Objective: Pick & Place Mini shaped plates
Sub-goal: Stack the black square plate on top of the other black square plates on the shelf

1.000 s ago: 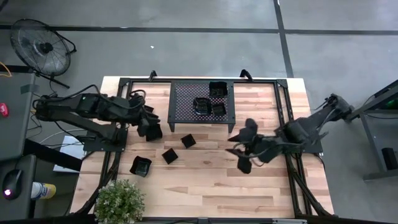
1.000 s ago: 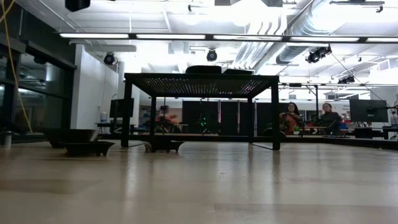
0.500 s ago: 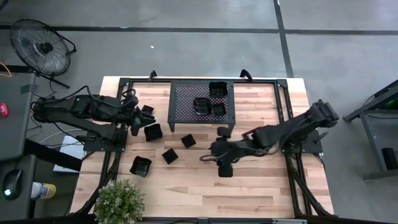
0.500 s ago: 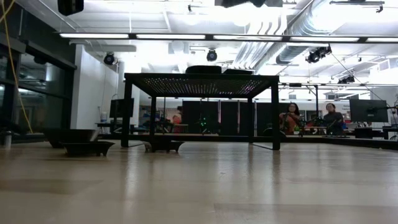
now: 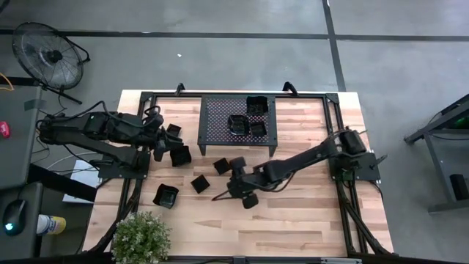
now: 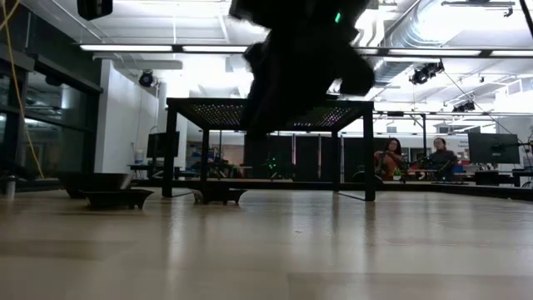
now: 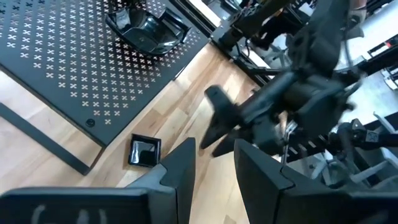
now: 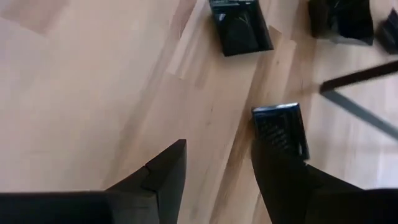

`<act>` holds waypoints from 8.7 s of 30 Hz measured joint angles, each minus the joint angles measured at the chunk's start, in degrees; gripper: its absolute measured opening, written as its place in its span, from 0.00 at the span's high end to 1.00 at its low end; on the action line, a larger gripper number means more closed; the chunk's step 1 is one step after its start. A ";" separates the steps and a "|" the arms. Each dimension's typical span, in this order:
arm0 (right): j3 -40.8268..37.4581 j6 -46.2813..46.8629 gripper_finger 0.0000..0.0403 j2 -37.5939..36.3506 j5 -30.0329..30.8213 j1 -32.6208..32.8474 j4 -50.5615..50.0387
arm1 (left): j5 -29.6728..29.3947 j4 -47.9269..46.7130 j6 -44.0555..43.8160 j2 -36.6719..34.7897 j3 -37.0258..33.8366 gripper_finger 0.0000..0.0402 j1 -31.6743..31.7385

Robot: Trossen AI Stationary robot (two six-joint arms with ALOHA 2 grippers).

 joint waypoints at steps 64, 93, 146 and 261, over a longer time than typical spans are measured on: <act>0.02 -12.16 0.94 10.89 -2.44 -8.92 10.81 | 2.60 0.67 -1.49 0.02 0.00 0.73 0.00; 14.85 -1.43 1.00 10.21 7.93 -0.33 -5.82 | 2.49 0.69 -2.56 0.00 0.04 0.73 0.04; -10.82 -11.66 1.00 -28.67 9.97 -16.82 -20.05 | 2.96 0.91 -1.40 0.00 0.04 0.73 0.02; -9.99 38.48 0.61 -59.80 0.43 1.92 -34.61 | 11.03 -2.66 -15.04 29.31 0.04 0.73 -3.32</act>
